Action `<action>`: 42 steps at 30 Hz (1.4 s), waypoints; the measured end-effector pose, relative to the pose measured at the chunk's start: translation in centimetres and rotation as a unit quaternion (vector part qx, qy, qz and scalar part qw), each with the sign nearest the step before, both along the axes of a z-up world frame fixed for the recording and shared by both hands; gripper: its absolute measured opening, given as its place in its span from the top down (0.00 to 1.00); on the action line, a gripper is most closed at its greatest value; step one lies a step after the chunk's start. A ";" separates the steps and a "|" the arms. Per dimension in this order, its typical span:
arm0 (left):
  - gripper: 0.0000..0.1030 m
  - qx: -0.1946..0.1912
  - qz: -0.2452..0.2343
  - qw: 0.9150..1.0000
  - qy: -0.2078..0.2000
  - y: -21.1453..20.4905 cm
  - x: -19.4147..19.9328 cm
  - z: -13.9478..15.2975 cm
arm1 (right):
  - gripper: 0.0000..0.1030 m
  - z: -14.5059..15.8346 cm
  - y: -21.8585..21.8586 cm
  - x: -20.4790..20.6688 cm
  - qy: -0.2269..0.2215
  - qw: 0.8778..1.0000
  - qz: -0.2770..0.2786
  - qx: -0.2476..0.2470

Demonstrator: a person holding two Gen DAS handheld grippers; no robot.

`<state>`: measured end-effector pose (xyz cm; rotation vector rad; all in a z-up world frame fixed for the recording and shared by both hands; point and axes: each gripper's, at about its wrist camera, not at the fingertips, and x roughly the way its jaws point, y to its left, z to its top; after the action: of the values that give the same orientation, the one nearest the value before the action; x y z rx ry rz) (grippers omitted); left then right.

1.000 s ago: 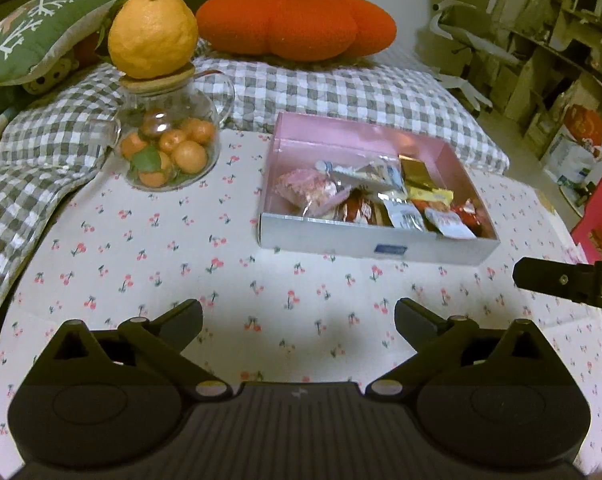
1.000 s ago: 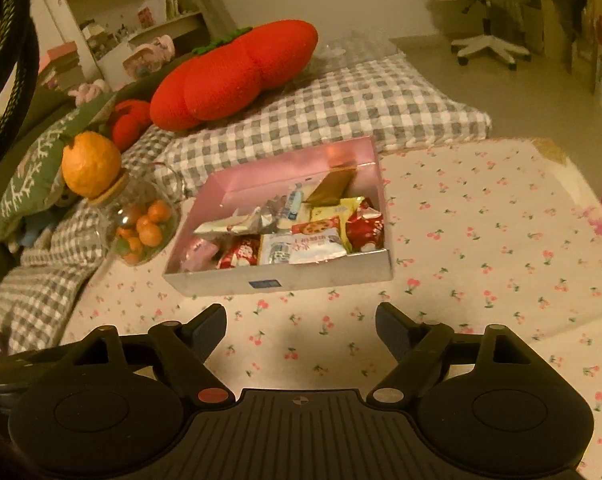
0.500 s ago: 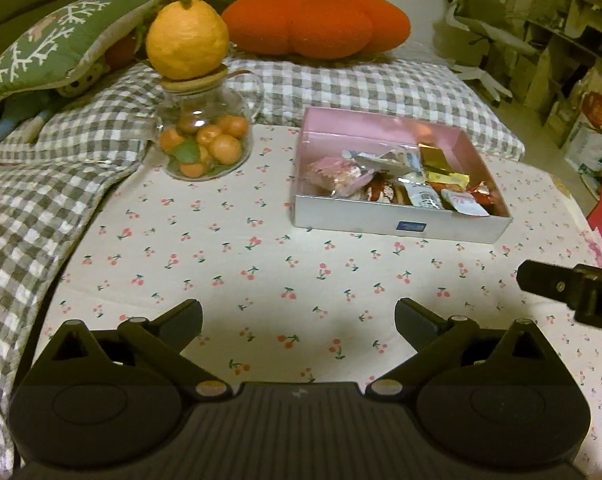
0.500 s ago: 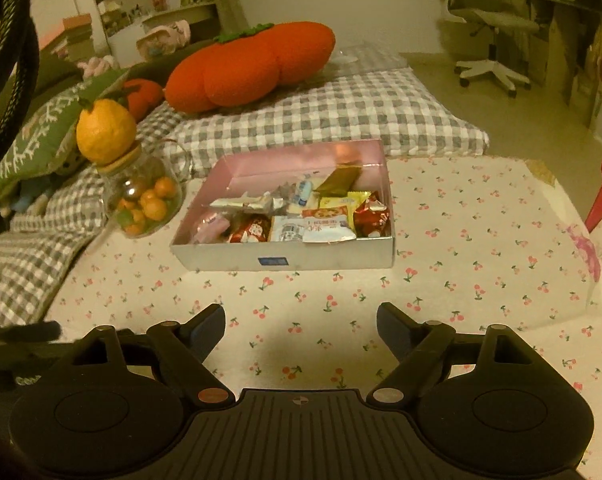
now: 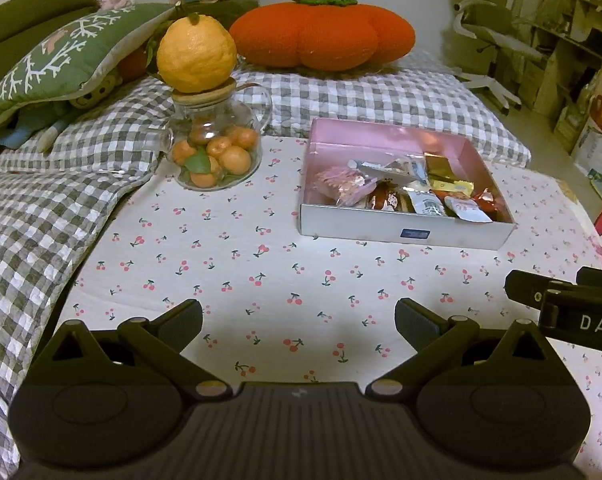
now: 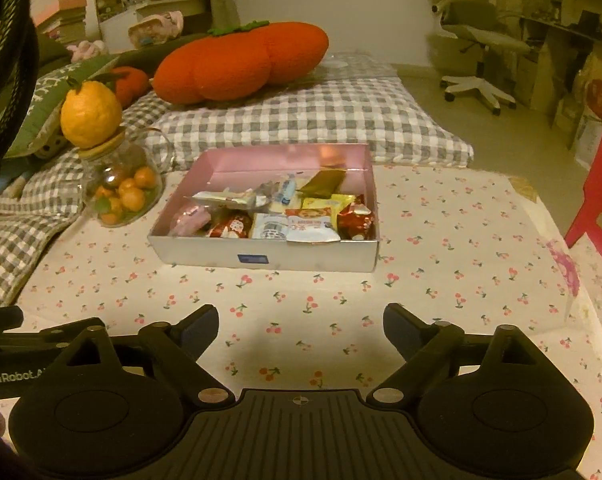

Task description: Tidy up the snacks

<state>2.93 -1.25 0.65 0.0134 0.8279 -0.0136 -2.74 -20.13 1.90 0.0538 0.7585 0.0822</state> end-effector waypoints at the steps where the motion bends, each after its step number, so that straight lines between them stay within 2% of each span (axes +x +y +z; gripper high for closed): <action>1: 0.00 0.001 0.000 1.000 -0.001 0.0 0.0 0.0 | 0.11 0.0 0.0 0.0 0.000 1.000 0.000 0.001; 42: 0.00 0.015 0.004 1.000 -0.011 0.1 -0.1 0.3 | 0.11 -0.4 0.1 0.2 0.010 1.000 0.003 -0.003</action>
<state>2.87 -1.13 0.92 0.0385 0.8057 0.0061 -2.50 -20.02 1.48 0.0466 0.7791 0.0853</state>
